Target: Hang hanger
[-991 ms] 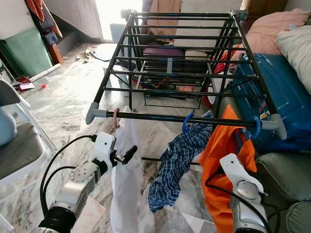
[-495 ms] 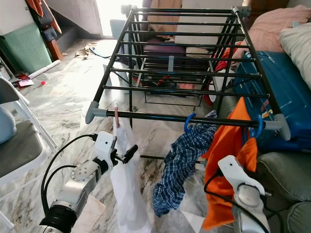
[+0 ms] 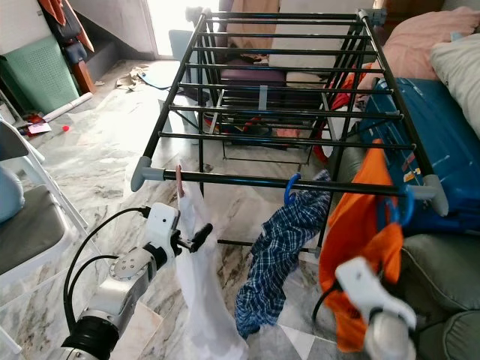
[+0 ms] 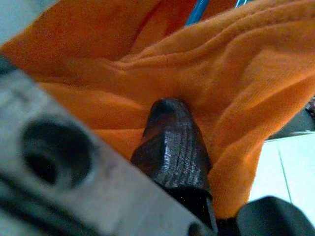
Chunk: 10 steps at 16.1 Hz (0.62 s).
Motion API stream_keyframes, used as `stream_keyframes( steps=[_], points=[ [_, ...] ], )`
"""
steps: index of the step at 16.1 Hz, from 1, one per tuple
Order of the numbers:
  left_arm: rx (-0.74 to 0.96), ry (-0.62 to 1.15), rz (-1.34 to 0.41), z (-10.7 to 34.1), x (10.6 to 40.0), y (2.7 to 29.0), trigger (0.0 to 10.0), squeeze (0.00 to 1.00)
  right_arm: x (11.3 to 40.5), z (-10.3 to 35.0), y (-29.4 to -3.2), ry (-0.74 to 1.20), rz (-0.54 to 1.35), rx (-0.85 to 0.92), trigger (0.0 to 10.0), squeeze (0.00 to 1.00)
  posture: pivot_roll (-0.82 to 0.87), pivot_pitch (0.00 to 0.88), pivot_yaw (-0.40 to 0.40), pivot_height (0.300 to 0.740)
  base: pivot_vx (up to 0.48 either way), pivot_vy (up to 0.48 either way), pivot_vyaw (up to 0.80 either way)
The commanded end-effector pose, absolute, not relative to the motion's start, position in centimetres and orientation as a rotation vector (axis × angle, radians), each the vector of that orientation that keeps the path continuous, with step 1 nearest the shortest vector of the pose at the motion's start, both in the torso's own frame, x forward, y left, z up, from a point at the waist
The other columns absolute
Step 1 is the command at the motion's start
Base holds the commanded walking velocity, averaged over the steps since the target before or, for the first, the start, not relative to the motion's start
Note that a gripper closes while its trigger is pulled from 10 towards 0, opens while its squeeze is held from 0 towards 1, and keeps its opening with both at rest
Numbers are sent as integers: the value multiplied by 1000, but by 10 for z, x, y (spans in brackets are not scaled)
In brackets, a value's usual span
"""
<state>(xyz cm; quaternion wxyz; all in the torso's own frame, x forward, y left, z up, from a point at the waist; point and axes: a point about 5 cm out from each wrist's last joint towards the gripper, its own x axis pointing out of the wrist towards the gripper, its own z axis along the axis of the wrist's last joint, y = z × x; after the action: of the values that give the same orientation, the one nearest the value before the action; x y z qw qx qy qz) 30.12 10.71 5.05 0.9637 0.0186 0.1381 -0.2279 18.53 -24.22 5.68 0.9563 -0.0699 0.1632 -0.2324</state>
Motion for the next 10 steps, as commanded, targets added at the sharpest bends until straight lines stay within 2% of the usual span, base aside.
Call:
stream_keyframes(
  steps=[1,5,10],
  points=[
    [49,271,-457,53,304,108,10000,0,186,64,-238,299,-457,-127,10000,0,-82,0,14,740,0,0,0],
    [72,270,-486,51,303,101,10000,0,157,51,-227,363,-456,-103,10000,0,-102,0,28,740,0,0,0],
    [69,273,-491,51,304,98,10000,0,158,53,-223,359,-438,-113,10000,0,-111,0,27,740,0,0,0]
  ],
)
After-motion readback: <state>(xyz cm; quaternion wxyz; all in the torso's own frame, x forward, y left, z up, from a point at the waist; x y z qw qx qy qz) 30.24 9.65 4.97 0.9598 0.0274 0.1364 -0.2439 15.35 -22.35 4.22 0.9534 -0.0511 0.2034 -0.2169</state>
